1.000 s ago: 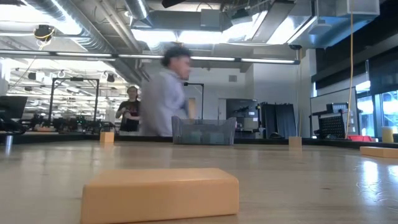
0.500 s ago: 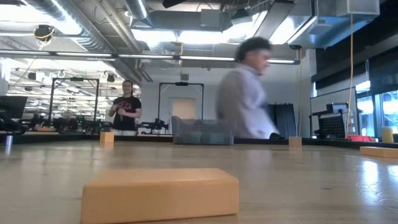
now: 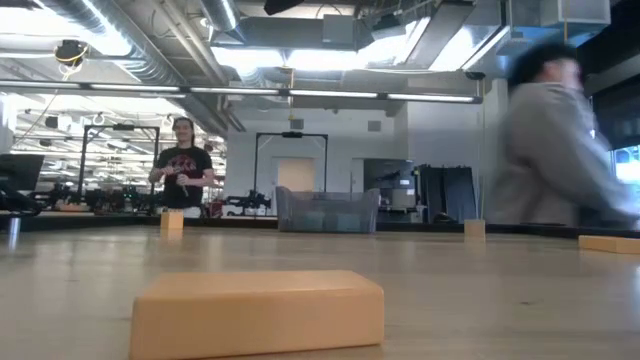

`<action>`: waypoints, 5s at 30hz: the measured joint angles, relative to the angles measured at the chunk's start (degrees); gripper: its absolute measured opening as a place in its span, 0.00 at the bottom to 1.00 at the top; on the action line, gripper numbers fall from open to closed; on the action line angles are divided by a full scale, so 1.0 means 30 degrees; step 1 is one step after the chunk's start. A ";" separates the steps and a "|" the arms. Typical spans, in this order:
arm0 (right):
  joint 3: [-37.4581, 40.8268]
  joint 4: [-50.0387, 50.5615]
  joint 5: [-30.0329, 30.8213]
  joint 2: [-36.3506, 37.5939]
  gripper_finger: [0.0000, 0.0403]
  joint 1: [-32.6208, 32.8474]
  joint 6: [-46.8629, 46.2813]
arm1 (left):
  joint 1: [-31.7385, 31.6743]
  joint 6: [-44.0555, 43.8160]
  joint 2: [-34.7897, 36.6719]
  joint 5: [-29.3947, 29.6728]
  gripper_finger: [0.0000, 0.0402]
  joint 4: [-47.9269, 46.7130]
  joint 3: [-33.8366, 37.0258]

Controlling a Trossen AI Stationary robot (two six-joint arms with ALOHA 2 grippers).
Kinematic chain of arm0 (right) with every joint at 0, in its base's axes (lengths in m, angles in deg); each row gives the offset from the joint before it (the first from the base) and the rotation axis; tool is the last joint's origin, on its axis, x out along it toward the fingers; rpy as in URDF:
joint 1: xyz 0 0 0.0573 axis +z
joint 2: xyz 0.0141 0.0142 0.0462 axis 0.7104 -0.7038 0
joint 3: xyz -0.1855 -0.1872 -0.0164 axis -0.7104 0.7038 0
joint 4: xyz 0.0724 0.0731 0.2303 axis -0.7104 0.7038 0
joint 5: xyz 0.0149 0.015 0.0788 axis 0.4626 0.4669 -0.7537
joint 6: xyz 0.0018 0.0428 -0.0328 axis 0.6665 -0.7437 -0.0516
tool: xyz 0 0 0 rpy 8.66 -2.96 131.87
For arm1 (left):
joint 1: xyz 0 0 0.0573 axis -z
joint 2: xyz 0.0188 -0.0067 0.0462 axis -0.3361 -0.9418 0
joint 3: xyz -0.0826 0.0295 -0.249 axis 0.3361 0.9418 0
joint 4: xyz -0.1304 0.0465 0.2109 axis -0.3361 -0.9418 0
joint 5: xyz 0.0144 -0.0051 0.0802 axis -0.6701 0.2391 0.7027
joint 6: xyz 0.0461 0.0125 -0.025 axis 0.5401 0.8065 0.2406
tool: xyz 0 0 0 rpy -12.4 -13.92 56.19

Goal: Sort & place blocks by color
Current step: Put the brown block into the white bin

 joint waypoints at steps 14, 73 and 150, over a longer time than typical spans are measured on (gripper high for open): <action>-0.2502 0.4140 0.0037 0.0007 0.39 -0.0022 -0.3589 | -0.0070 -0.0100 0.1288 0.5642 0.39 -0.0232 0.0000; 0.2488 1.8967 -1.1024 -0.0004 0.39 -1.5163 -1.7082 | -1.7613 1.8435 0.9340 1.6021 0.39 -0.6513 0.0000; 0.8951 0.9925 -0.9324 -0.0036 0.39 -1.8700 -2.5206 | -2.2561 2.2420 0.9326 1.5037 0.39 -0.3162 0.0000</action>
